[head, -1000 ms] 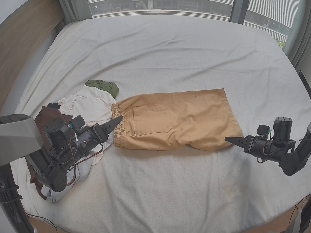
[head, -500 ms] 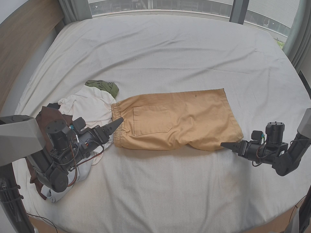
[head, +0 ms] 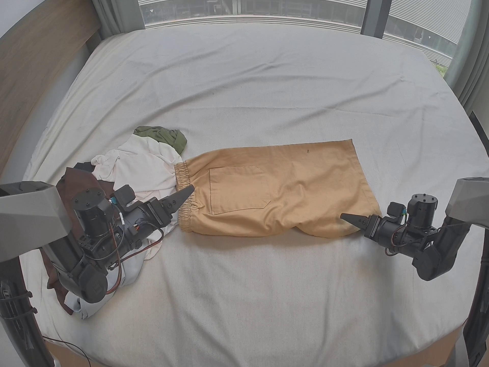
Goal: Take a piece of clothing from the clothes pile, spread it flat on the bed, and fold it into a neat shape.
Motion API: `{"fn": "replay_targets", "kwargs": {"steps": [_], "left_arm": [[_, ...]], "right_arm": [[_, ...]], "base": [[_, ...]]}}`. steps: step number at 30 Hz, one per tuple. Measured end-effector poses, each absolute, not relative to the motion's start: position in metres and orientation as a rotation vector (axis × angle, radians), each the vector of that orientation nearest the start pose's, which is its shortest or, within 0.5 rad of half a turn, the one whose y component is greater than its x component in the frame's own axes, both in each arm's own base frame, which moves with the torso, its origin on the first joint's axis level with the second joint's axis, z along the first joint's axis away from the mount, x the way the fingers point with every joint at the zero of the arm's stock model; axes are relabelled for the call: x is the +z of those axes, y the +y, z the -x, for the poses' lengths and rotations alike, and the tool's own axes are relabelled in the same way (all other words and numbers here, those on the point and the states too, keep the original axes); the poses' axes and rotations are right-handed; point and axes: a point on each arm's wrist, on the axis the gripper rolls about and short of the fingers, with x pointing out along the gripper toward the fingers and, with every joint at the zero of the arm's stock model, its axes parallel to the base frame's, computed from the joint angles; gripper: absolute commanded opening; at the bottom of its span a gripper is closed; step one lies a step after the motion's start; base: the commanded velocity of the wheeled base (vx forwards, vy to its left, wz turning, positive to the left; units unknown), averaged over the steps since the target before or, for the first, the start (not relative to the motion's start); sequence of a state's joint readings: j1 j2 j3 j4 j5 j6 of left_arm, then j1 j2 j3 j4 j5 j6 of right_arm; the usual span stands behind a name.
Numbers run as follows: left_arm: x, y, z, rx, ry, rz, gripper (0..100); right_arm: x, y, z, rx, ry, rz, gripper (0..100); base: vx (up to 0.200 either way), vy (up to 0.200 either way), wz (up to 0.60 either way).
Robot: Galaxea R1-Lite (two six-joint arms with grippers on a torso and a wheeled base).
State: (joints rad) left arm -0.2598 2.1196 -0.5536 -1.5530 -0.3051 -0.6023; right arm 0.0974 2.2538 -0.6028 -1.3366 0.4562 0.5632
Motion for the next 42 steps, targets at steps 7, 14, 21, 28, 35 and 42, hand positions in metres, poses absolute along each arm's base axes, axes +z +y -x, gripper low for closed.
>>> {"fn": "replay_targets", "kwargs": {"steps": [7, 14, 21, 28, 35, 42], "left_arm": [[0.081, -0.091, -0.322, -0.540, 0.178, 0.587, 100], [0.082, -0.091, -0.323, -0.537, 0.173, 0.588, 100], [0.082, -0.091, -0.323, -0.538, 0.173, 0.589, 100], [0.082, -0.091, -0.323, -0.539, 0.174, 0.591, 100], [0.081, -0.091, -0.323, -0.540, 0.178, 0.595, 100], [0.081, -0.090, -0.323, -0.538, 0.179, 0.598, 100]], "right_arm": [[0.014, 0.055, -0.357, 0.457, 0.370, -0.653, 100], [0.007, 0.064, -0.369, 0.443, 0.313, -0.686, 100], [0.002, 0.068, -0.370, 0.444, 0.325, -0.687, 0], [0.001, 0.079, -0.360, 0.470, 0.373, -0.685, 0], [0.018, 0.088, -0.346, 0.509, 0.365, -0.671, 0], [0.031, 0.090, -0.320, 0.525, 0.383, -0.621, 0]], "base": [[0.000, 0.000, 0.00], [0.000, 0.000, 0.00], [0.000, 0.000, 0.00], [0.000, 0.000, 0.00], [0.000, 0.000, 0.00], [0.000, 0.000, 0.00]]}}
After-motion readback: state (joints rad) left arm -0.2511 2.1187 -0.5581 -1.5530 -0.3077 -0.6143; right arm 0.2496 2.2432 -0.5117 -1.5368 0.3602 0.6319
